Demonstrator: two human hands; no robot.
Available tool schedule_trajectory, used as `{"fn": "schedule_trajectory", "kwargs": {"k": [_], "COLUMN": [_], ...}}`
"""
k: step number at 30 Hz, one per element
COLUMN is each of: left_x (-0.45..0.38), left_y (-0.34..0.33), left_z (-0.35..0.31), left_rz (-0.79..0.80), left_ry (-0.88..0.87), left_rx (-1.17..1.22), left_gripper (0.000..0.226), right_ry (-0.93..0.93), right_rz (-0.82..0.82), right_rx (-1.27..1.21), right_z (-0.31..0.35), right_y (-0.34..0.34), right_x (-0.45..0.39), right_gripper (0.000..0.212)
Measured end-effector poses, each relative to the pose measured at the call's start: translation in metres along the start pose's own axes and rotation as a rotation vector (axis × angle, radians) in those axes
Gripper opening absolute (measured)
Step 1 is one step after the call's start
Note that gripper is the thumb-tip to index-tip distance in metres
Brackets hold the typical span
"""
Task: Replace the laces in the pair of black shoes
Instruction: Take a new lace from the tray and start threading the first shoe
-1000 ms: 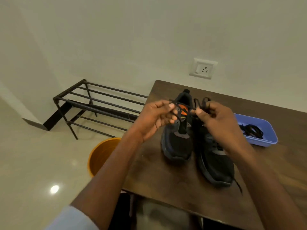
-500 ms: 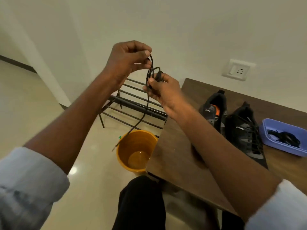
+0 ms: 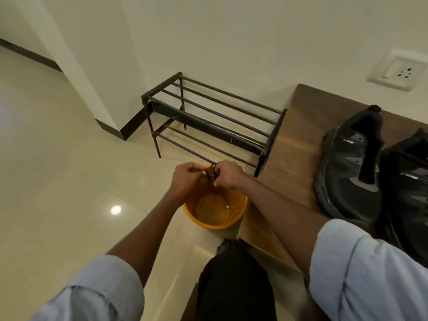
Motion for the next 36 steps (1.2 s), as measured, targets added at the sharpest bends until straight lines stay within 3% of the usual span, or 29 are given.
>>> {"fn": "schedule_trajectory", "kwargs": {"k": [4, 6, 9, 12, 15, 19, 22, 26, 30, 36], "left_x": [-0.005, -0.006, -0.003, 0.008, 0.03, 0.074, 0.109, 0.147, 0.154, 0.163], "left_y": [-0.011, -0.007, -0.003, 0.002, -0.003, -0.054, -0.113, -0.205, -0.263, -0.262], "left_z": [0.021, 0.019, 0.011, -0.02, -0.076, -0.169, -0.226, -0.256, -0.238, -0.228], "left_rz": [0.001, -0.056, -0.074, -0.123, -0.15, -0.114, -0.08, 0.04, 0.144, 0.068], "left_ry": [0.029, 0.018, 0.02, -0.054, -0.253, -0.537, -0.688, -0.756, -0.608, -0.569], "left_rx": [-0.472, -0.529, -0.448, -0.367, -0.35, -0.35, -0.353, -0.5, -0.699, -0.789], "left_gripper": [0.039, 0.04, 0.024, 0.014, 0.014, 0.015, 0.017, 0.051, 0.083, 0.091], "right_ry": [0.038, 0.092, 0.14, 0.201, 0.258, 0.244, 0.129, -0.085, -0.21, -0.225], "right_rz": [0.057, 0.019, -0.068, -0.223, -0.375, -0.652, -0.935, -1.192, -1.187, -1.043], "right_rx": [0.198, 0.239, 0.148, -0.019, -0.259, -0.57, -0.634, -0.501, -0.262, -0.412], "right_z": [0.003, 0.01, 0.021, 0.035, 0.033, -0.018, -0.084, -0.17, -0.225, -0.254], "right_y": [-0.008, -0.003, 0.01, 0.035, 0.074, 0.145, 0.19, 0.222, 0.222, 0.212], "right_x": [-0.002, 0.001, 0.012, 0.036, 0.078, 0.157, 0.22, 0.288, 0.308, 0.3], "right_gripper": [0.018, 0.016, 0.013, 0.011, 0.012, 0.015, 0.013, 0.015, 0.031, 0.054]}}
Point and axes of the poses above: each hand's wrist, its own x-axis away from the middle knuckle, its own y-axis out of the back of the hand, z = x × y, the point moved 7 cm from there along -x, towards the middle knuckle, and after that the axes turned 9 degrees about -x, right-handed, at the moved point
